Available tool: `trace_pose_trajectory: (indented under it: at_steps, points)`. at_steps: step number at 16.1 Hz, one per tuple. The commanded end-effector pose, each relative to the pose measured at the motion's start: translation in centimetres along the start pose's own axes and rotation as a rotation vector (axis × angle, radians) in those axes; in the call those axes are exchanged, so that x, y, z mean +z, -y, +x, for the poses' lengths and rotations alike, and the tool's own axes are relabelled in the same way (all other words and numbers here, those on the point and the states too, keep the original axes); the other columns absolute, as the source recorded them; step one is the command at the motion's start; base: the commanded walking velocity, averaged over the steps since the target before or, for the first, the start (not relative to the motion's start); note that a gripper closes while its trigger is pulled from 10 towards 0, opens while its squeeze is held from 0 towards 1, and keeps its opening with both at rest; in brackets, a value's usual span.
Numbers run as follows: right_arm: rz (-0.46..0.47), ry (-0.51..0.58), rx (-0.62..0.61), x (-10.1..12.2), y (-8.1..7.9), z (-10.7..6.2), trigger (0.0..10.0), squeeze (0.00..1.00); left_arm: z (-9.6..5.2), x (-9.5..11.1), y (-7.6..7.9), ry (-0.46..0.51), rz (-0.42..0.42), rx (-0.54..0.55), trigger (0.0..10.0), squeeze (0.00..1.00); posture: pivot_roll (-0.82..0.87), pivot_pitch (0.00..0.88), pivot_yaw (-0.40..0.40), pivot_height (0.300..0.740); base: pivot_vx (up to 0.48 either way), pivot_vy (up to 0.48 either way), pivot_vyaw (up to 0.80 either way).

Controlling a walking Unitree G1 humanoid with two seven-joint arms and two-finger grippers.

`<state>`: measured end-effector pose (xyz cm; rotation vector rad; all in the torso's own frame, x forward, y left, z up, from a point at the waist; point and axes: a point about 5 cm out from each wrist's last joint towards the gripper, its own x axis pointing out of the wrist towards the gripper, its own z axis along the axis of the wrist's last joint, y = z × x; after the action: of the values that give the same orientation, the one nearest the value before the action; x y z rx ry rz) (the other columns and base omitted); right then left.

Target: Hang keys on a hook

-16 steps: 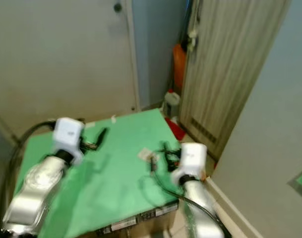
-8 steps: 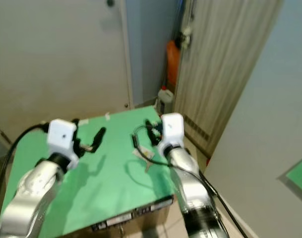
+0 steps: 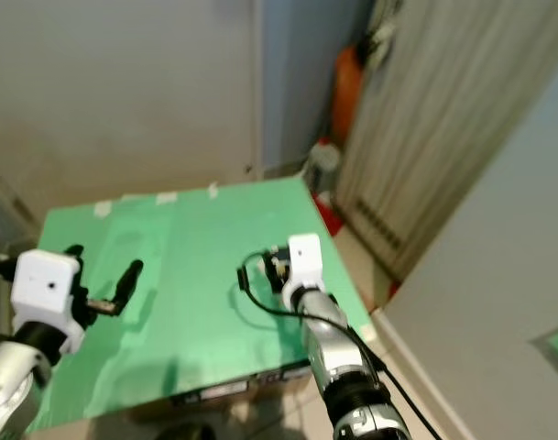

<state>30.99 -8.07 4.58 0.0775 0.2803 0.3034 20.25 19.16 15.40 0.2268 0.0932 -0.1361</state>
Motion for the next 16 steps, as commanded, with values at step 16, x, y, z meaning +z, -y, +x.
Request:
trace_pose_trajectory:
  at_steps: [16]
  points:
    - [-0.045, -0.044, -0.022, -0.9, 1.5, 1.0, 10.0, 0.0, -6.1, 0.8, 3.8, -0.113, -0.105, 0.057, 10.0, 0.0, 0.35, 0.372, -0.143, 0.74, 0.0, 0.0, 0.0]
